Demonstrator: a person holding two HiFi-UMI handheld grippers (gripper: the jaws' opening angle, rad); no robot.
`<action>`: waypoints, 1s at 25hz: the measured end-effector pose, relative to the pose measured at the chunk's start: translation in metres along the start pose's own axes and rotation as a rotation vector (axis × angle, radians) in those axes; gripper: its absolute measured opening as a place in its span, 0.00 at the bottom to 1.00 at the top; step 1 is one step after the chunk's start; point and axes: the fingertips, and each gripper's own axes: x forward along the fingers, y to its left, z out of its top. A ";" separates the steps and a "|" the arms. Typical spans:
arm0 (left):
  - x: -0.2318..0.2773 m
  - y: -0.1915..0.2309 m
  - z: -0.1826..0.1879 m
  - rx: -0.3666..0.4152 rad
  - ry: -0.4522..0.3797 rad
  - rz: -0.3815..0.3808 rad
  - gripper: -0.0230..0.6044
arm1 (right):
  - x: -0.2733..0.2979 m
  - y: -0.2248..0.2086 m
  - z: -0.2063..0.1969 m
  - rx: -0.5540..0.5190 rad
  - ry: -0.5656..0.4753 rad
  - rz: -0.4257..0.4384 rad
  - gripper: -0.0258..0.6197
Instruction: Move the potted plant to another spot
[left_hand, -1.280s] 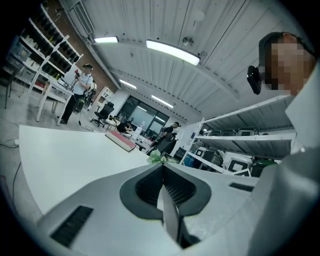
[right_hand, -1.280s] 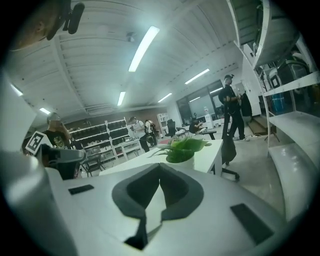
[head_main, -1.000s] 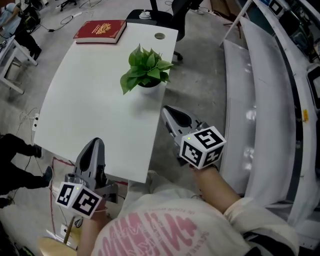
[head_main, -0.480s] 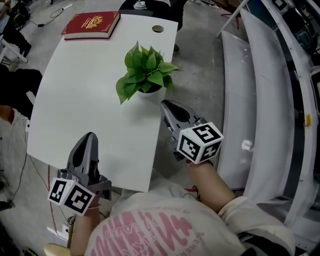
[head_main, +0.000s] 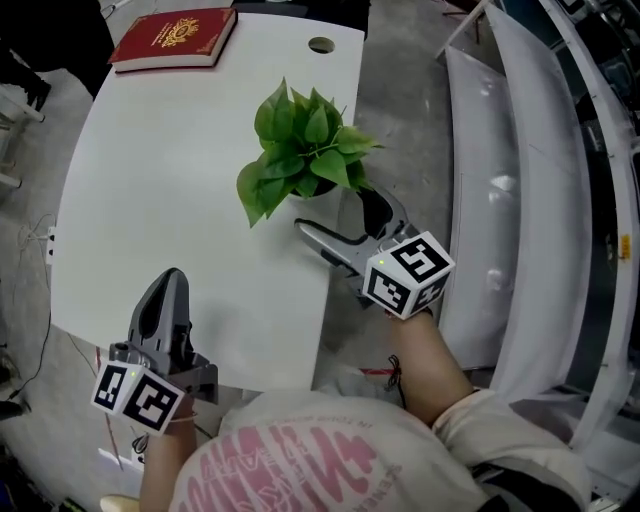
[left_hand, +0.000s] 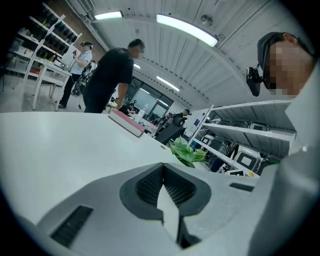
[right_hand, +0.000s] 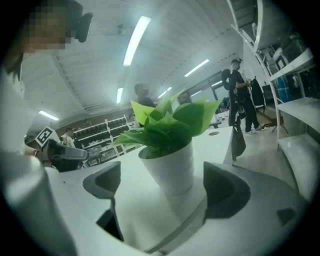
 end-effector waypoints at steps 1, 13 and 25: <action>0.001 0.005 0.000 -0.005 0.003 0.004 0.04 | 0.004 0.000 0.000 -0.005 -0.005 0.001 0.84; 0.000 0.034 0.007 -0.027 0.010 0.024 0.04 | 0.045 -0.007 0.003 -0.093 0.026 -0.084 0.93; 0.000 0.042 0.001 -0.054 0.012 0.029 0.04 | 0.064 -0.012 0.012 -0.124 0.005 -0.154 0.93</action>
